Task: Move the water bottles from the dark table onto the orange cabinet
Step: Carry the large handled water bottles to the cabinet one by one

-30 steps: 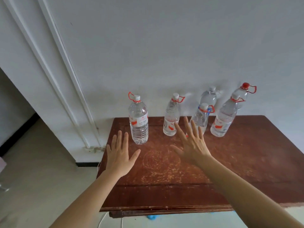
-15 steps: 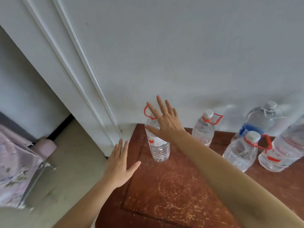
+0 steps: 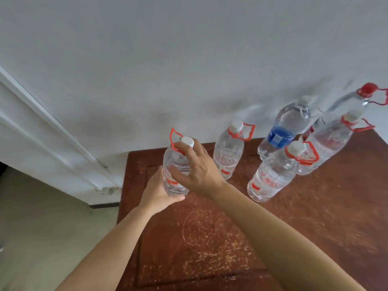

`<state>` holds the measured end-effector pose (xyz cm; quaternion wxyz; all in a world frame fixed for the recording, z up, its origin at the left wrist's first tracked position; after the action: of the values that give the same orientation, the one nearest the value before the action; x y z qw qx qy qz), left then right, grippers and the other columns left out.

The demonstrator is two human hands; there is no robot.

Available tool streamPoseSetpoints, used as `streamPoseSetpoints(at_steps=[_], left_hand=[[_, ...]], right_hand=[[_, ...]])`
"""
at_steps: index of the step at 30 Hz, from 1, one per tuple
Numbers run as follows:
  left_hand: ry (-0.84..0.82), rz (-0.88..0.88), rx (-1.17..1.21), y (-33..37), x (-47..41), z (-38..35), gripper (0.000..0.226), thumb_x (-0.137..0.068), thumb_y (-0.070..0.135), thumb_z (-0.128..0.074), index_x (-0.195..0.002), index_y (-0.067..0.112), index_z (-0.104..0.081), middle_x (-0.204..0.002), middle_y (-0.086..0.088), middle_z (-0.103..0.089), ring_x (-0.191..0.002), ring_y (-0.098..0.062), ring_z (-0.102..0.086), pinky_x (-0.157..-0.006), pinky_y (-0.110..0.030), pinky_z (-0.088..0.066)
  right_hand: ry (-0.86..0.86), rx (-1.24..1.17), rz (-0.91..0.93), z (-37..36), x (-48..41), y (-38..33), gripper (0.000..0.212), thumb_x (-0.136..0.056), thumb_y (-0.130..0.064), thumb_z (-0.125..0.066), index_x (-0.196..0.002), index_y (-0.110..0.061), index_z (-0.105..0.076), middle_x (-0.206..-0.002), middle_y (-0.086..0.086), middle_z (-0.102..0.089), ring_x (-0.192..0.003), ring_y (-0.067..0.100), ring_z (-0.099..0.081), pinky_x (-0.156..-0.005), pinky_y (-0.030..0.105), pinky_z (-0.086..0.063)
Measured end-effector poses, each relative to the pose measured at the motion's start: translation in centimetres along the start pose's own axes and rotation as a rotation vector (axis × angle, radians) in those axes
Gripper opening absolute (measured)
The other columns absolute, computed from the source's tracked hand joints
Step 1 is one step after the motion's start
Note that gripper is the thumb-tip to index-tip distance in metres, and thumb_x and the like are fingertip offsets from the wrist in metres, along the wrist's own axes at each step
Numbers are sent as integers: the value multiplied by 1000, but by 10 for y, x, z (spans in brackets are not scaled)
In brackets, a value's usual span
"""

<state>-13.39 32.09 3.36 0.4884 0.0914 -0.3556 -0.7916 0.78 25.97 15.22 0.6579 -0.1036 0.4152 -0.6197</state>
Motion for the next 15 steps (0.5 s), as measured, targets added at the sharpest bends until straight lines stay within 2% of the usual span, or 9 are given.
streamPoseSetpoints(at_steps=[2, 5, 7, 9, 11, 15], left_hand=[[59, -21, 103, 5, -15, -13, 101, -45, 56, -93, -129, 42, -39, -121, 21, -59, -107, -1, -62, -89, -32, -56], [102, -135, 57, 26, -22, -21, 88, -49, 47, -93, -124, 38, -47, -114, 18, -64, -101, -5, -65, -85, -34, -58], [74, -247, -83, 47, -22, -27, 76, -57, 46, -92, -121, 30, -54, -113, 10, -68, -101, -13, -66, -83, -32, -58], [49, -295, -225, 59, -23, -36, 75, -61, 49, -90, -123, 27, -53, -117, 6, -67, -107, -20, -65, -84, -36, -58], [16, -307, -344, 59, -21, -46, 78, -61, 56, -85, -125, 30, -47, -121, 6, -63, -116, -24, -61, -88, -45, -58], [5, -366, -388, 53, -7, -59, 71, -66, 58, -76, -124, 30, -45, -120, 11, -59, -122, -26, -53, -94, -57, -51]], right_hand=[[78, -9, -95, 12, 14, 9, 70, -87, -35, -76, -142, -32, -33, -133, 7, -49, -114, 25, -54, -93, 41, -52], [231, -62, -298, 40, 38, 33, 96, -83, -34, -80, -154, -32, -15, -152, -5, -35, -129, 5, -46, -99, 16, -43], [307, -79, -450, 57, 62, 52, 110, -80, -35, -82, -158, -33, -5, -160, -11, -26, -136, 0, -37, -102, 10, -35], [328, -62, -575, 70, 88, 61, 113, -79, -38, -84, -158, -36, -4, -163, -9, -22, -136, -6, -28, -104, 10, -29], [321, -26, -655, 76, 114, 62, 113, -77, -41, -85, -158, -37, -6, -164, -4, -20, -135, -6, -23, -108, 17, -26], [280, 80, -760, 73, 167, 63, 130, -65, -56, -90, -158, -39, 0, -164, -3, -10, -147, 17, -25, -111, 38, -34]])
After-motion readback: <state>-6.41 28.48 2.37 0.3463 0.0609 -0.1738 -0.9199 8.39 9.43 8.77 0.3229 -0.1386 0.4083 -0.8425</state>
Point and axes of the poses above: each hand's wrist, its own x-axis away from the middle knuckle, its own z-axis out of the back of the hand, y = z × x, the point moved 6 cm from there along -x, towards the middle knuckle
